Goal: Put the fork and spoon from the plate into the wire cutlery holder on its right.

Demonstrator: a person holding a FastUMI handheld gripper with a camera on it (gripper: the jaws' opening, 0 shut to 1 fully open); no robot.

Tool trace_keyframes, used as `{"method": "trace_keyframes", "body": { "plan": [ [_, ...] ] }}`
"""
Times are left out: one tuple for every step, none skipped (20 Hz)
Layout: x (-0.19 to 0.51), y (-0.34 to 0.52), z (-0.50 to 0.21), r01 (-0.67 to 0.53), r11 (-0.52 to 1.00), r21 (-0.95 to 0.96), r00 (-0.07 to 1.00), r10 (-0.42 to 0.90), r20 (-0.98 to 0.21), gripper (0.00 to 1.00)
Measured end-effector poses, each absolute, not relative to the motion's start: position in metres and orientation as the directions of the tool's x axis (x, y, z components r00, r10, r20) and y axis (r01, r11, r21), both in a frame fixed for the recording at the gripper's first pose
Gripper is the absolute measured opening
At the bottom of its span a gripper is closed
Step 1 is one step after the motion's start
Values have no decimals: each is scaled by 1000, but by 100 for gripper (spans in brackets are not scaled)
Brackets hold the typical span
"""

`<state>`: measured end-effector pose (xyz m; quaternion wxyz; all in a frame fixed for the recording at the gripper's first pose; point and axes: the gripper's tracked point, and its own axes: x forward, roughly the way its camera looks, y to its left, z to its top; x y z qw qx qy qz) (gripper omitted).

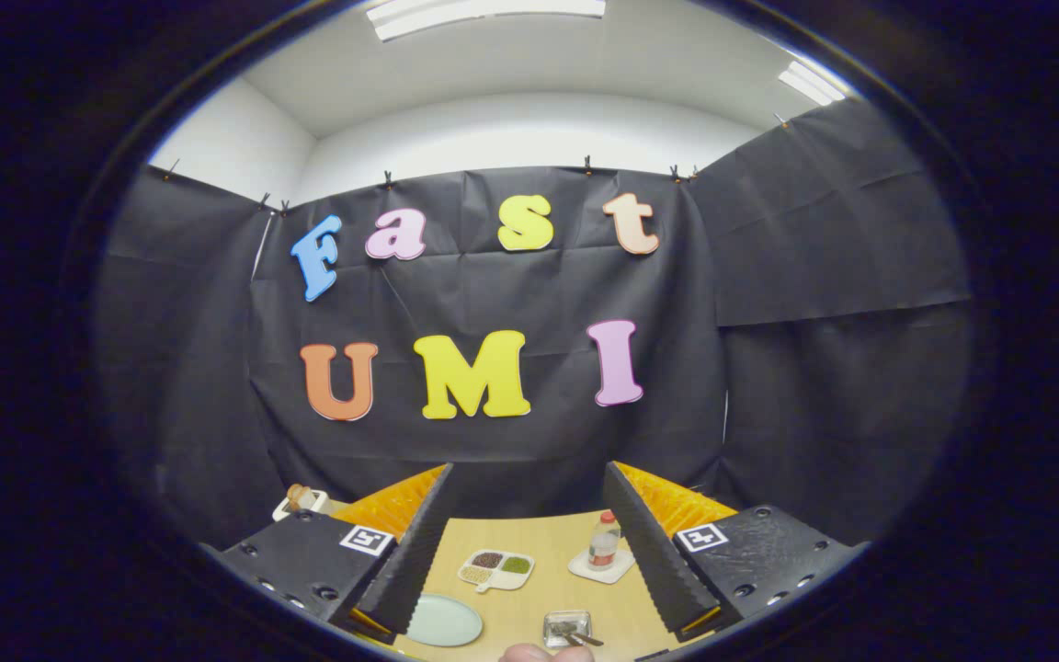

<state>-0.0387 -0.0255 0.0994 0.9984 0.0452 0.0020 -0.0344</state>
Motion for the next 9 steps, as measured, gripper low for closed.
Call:
{"method": "trace_keyframes", "body": {
  "plan": [
    [-38, -23, 99, 66, 994, 91, 998, -65, -7, 96],
    [-38, -20, 98, 61, 994, 92, 998, -60, -12, 96],
    [-37, -19, 96, 61, 994, 92, 998, -60, -16, 96],
    [-37, -19, 95, 59, 994, 95, 998, -57, -23, 96],
    [-36, -17, 94, 59, 993, 101, 998, -56, -28, 96],
    [-36, -18, 94, 61, 993, 101, 998, -58, -30, 96],
    [-35, -19, 93, 61, 993, 101, 998, -58, -30, 96],
    [-36, -20, 93, 64, 993, 103, 998, -62, -30, 96],
    [-34, -21, 94, 67, 993, 100, 998, -64, -28, 96]
  ]
}}
